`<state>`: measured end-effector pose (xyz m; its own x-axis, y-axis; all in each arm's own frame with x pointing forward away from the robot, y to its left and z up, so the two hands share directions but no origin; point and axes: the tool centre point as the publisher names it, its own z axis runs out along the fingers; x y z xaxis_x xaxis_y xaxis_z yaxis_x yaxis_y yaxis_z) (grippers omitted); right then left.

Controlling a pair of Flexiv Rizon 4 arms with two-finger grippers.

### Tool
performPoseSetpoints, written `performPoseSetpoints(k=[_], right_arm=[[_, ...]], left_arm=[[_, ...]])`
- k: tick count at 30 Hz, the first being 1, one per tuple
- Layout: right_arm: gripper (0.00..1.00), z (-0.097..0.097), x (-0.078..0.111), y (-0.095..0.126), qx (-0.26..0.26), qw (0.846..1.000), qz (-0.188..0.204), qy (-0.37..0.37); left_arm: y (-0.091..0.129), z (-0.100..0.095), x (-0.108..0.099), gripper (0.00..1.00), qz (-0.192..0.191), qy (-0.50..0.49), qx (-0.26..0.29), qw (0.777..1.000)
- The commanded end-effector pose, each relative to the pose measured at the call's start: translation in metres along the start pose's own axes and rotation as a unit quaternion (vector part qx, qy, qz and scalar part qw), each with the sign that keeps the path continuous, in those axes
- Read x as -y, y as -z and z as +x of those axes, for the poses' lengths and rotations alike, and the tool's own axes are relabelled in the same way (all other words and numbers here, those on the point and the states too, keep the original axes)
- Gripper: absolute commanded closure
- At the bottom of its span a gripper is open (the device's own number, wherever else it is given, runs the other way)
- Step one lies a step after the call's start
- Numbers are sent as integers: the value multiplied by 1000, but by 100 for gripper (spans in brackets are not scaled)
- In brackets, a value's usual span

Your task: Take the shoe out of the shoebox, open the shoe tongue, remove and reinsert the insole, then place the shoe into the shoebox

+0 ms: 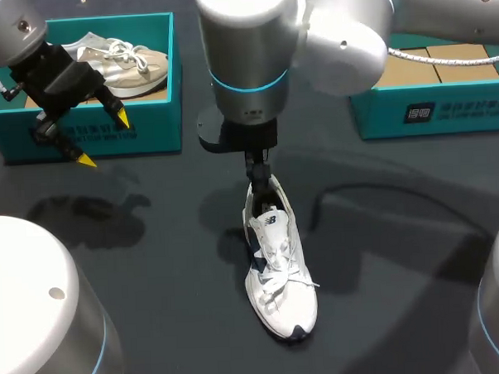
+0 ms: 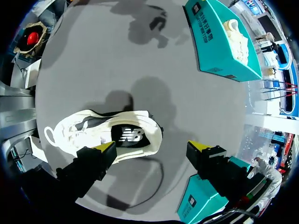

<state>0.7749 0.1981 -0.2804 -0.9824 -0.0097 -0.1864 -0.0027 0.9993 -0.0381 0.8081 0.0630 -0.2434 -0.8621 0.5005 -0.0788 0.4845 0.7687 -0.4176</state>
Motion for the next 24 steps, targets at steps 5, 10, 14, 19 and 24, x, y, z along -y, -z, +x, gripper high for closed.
performPoseSetpoints(k=[5,10,14,19,24], right_arm=[[0,-7,-1,-22,6,1000,5,21],[0,-10,5,-34,10,999,8,34],[0,-12,9,-41,6,999,6,36],[0,-14,9,-55,-1,999,-7,37],[2,-16,7,-66,-6,999,-18,37]], left_arm=[[1,1,0,0,-2,0,0,1000],[1,1,0,0,-2,0,0,1000],[1,1,0,0,-2,0,0,1000],[1,1,0,0,-2,0,0,1000],[1,1,0,0,-2,0,0,1000]])
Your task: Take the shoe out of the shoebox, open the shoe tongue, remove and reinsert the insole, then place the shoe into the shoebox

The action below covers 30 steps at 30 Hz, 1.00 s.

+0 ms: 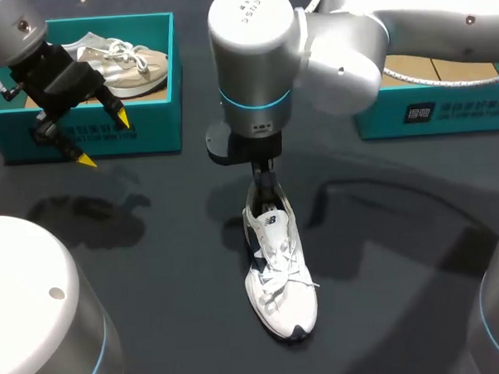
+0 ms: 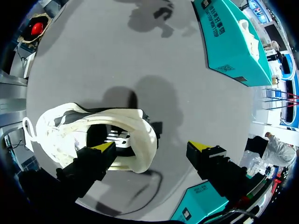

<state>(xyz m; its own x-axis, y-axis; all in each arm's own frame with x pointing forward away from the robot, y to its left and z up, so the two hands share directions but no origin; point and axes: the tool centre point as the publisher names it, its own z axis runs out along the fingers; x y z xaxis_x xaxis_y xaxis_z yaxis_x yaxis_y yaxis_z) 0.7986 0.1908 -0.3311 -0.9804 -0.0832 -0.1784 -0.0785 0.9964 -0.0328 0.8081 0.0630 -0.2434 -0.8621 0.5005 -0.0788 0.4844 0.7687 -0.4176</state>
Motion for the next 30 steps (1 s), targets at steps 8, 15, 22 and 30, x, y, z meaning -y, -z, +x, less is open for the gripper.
performPoseSetpoints(k=[8,15,22,30], right_arm=[[15,-1,5,-27,-12,1000,-19,-5],[18,2,4,-40,-25,999,-24,-5],[40,2,3,-46,-30,999,-28,0],[58,3,-2,-46,-29,999,-30,9]], left_arm=[[1,1,0,0,-2,0,0,1000],[1,1,0,0,-2,0,0,1000],[1,1,0,0,-2,0,0,1000],[1,1,0,0,-2,0,0,1000]])
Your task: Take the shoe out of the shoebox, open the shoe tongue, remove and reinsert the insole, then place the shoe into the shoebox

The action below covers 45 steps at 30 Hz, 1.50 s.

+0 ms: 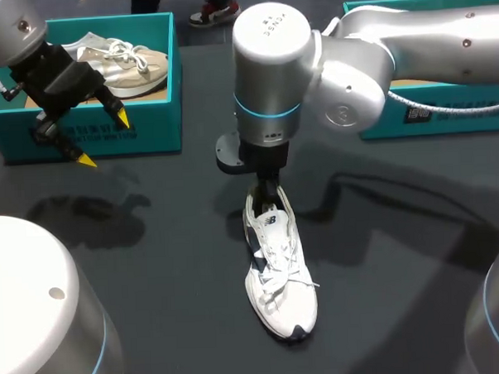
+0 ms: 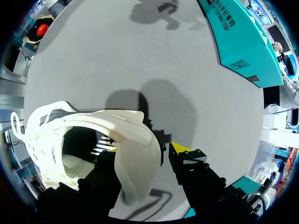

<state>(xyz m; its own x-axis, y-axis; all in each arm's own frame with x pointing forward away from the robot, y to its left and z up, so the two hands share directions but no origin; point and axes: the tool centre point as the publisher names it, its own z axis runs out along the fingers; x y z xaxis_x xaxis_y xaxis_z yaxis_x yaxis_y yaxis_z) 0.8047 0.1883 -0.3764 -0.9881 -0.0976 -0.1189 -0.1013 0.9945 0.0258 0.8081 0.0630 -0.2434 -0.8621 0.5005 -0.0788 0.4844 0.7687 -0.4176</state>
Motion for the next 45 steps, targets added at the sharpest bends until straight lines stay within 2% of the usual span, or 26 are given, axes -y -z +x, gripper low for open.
performPoseSetpoints(k=[1,2,3,8,13,19,21,28,32,45], right_arm=[[66,1,-5,0,2,1000,0,3],[78,1,-6,1,3,1000,0,5],[100,2,-7,2,5,1000,0,6],[100,4,-9,8,12,1000,0,9],[100,4,-7,23,20,1000,8,8],[100,-6,7,62,31,999,35,15],[100,-11,14,77,44,998,35,20],[100,-30,38,127,78,994,72,21],[100,-32,44,149,92,993,68,8],[100,-32,44,149,92,993,68,8]], left_arm=[[1,1,0,0,-2,0,0,1000],[1,1,0,0,-2,0,0,1000],[1,1,0,0,-2,0,0,1000],[1,1,0,0,-2,0,0,1000],[1,1,0,0,-2,0,0,1000],[1,1,0,0,-2,0,0,1000],[1,1,0,0,-2,0,0,1000],[1,1,0,0,-2,0,0,1000],[1,1,0,0,-2,0,0,1000],[1,1,0,0,-2,0,0,1000]])
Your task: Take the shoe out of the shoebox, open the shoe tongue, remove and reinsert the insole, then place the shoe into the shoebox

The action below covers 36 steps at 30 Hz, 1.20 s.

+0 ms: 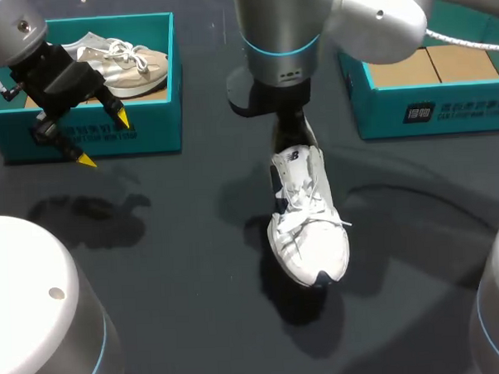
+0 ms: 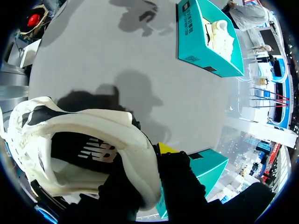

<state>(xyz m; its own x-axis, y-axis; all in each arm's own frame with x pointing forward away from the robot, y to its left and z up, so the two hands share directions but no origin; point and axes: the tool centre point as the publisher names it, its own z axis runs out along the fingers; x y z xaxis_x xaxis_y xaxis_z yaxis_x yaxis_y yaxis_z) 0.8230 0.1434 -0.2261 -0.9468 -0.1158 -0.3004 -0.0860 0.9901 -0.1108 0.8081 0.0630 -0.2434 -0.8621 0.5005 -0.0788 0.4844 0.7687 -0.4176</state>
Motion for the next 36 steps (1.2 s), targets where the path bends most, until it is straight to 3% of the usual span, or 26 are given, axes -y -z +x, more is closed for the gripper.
performPoseSetpoints(k=[1,3,5,12,22,36], right_arm=[[100,0,1,0,-1,1000,-1,1],[100,0,1,0,-1,1000,-1,1],[100,-6,15,6,11,1000,4,-5],[100,-42,86,20,22,998,57,0],[100,-93,177,38,49,996,71,18],[100,-93,177,38,49,996,71,18]], left_arm=[[1,1,0,0,-2,0,0,1000],[1,1,0,0,-2,0,0,1000],[1,1,0,0,-2,0,0,1000],[1,1,0,0,-2,0,0,1000],[1,1,0,0,-2,0,0,1000],[1,1,0,0,-2,0,0,1000]])
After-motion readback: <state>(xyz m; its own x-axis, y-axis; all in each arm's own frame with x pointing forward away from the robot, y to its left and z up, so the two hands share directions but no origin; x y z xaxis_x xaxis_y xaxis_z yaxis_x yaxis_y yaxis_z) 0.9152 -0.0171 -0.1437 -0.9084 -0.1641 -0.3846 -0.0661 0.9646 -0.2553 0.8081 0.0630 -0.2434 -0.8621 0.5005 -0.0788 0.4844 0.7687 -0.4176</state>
